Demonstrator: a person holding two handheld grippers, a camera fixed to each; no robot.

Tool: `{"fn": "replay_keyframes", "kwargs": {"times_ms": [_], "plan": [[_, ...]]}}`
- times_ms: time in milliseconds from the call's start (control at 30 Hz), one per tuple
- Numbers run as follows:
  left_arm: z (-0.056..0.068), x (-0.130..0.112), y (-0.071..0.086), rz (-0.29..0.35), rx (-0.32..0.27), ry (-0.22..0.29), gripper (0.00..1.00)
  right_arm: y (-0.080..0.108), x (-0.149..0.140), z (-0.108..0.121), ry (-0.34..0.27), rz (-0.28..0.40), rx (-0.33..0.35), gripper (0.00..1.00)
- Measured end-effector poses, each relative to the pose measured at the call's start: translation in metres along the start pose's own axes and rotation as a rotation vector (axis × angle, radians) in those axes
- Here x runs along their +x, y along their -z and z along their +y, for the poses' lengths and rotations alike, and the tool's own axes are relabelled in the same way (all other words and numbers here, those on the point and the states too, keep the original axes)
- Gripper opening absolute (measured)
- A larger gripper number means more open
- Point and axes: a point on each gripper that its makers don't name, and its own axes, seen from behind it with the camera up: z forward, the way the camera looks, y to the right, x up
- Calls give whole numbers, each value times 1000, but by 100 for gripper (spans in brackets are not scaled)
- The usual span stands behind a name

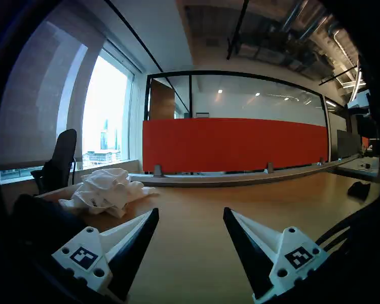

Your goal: Fold towel

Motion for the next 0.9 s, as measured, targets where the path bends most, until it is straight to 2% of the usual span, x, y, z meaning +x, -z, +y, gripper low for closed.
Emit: {"fn": "replay_keyframes", "kwargs": {"times_ms": [267,567,900], "plan": [[0,1,-1,0,0,1,94,3,15,13,-4,30,-4,99],[0,1,-1,0,0,0,94,8,19,23,19,53,-23,99],[-1,1,-1,0,0,0,94,9,2,31,23,65,-47,99]]}}
